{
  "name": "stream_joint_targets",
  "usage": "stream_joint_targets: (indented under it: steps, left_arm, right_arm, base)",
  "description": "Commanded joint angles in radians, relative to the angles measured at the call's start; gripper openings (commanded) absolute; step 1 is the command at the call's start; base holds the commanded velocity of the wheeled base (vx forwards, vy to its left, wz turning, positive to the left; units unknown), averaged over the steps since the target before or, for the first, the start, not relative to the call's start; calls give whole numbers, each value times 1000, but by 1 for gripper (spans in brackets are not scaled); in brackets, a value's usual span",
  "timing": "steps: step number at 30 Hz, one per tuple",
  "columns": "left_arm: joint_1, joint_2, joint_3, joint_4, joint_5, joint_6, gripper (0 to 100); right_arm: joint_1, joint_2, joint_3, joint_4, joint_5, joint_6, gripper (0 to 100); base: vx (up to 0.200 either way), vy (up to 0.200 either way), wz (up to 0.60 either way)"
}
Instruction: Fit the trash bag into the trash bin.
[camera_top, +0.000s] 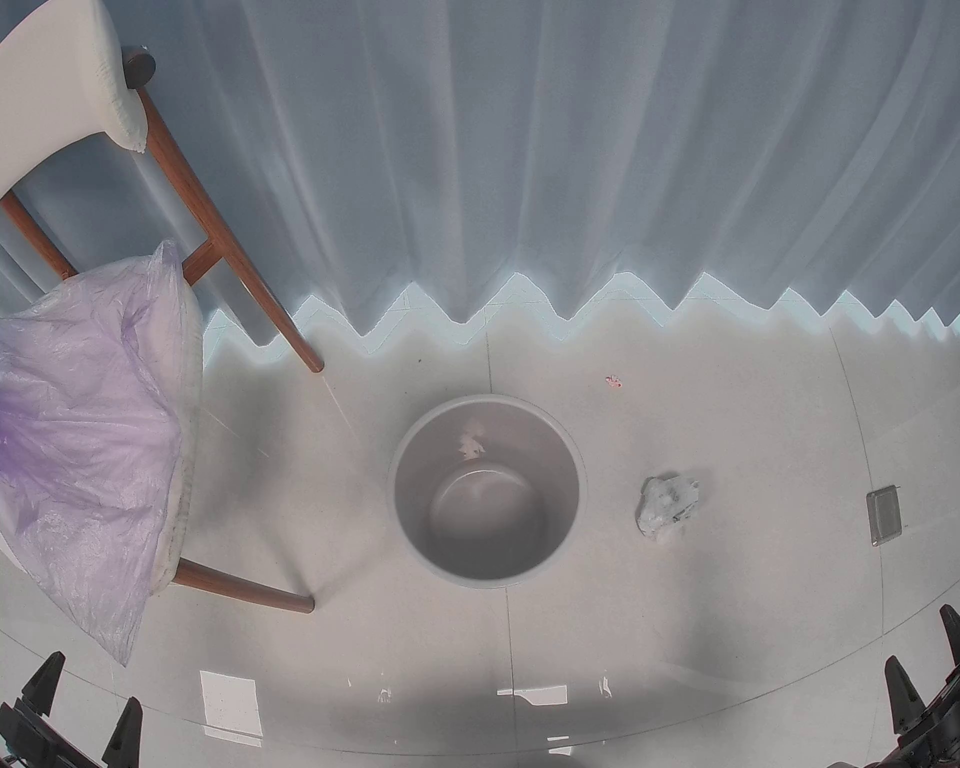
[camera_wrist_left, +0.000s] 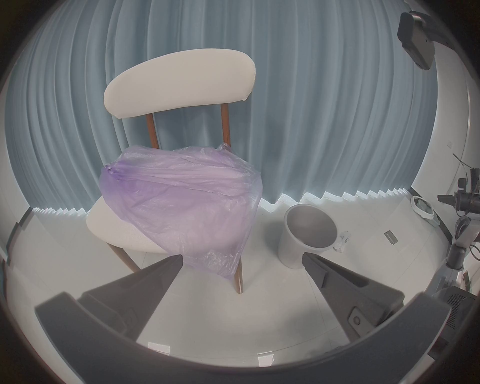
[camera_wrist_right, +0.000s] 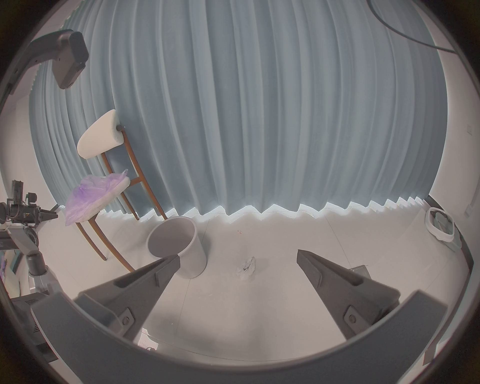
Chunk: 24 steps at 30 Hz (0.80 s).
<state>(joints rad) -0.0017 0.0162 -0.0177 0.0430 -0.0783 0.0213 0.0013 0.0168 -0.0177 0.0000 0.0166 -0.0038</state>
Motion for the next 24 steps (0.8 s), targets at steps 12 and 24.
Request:
stream_joint_targets:
  steps: [12,24]
  left_arm:
    - [0,-16,18,-3,0,2,100]
    - [2,-16,18,-12,-8,14,100]
  right_arm:
    - [0,-15,18,-2,0,-1,100]
    - [0,-15,18,0,0,-1,100]
  base:
    - [0,0,0]
    - [0,0,0]
